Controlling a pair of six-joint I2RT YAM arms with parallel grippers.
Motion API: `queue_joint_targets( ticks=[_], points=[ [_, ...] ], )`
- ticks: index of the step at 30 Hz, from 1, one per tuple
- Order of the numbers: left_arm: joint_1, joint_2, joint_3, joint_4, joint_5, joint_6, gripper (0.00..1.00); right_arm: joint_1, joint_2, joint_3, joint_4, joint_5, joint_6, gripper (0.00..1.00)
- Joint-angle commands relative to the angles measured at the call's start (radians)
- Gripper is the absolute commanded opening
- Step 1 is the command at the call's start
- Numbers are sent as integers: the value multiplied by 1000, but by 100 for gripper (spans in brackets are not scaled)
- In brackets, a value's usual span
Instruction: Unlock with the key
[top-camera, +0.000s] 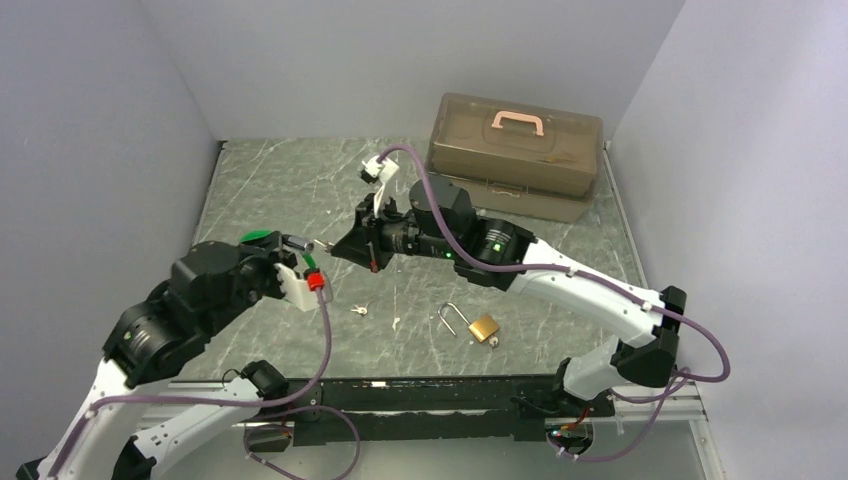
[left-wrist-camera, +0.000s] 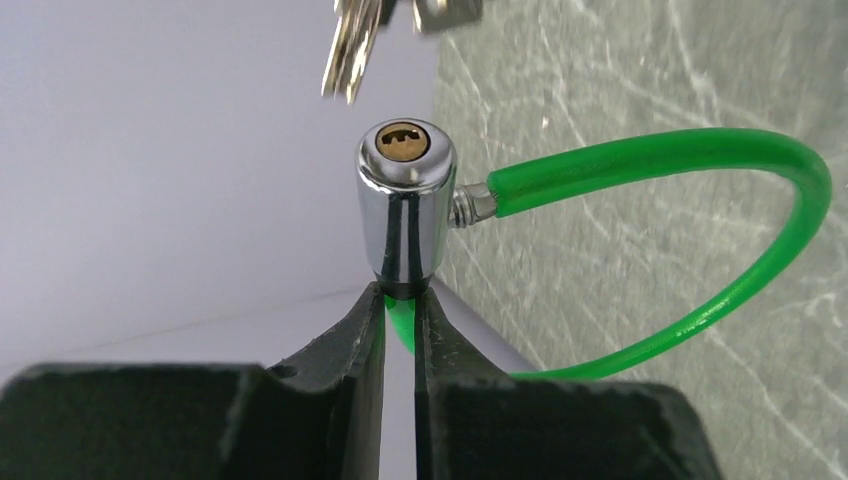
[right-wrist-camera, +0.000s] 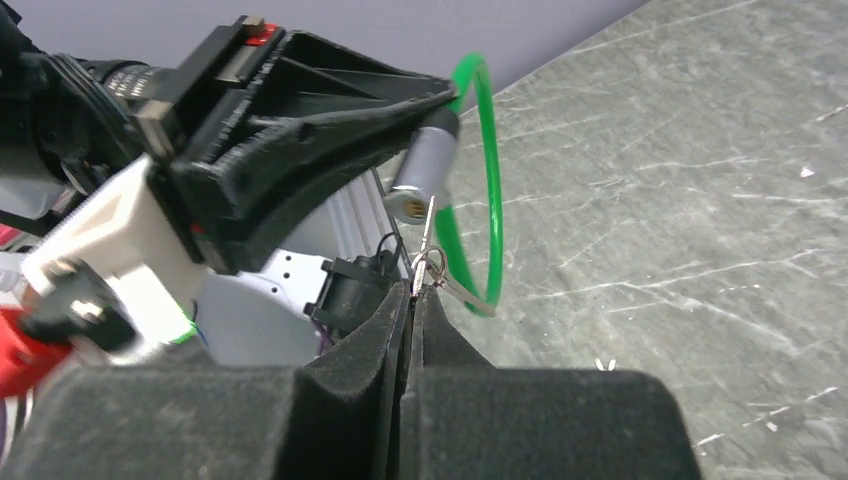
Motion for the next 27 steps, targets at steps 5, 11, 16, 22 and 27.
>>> queue_joint_targets(
  ticks=[5, 11, 16, 22, 27],
  points=[
    [-1, -163, 34, 13, 308, -45, 0, 1, -223, -89, 56, 21, -83, 0],
    [-1, -247, -52, 94, 377, 8, 0, 6, -261, -127, 70, -36, -89, 0],
    [-1, -224, -166, 0, 287, 44, 0, 4, -259, -165, 36, 22, -106, 0],
    [18, -107, -408, -4, 128, 49, 0, -1, -265, -198, -19, 107, -119, 0],
    [194, 66, -506, 90, 210, 63, 0, -33, -253, -240, -49, 113, -95, 0]
  ],
)
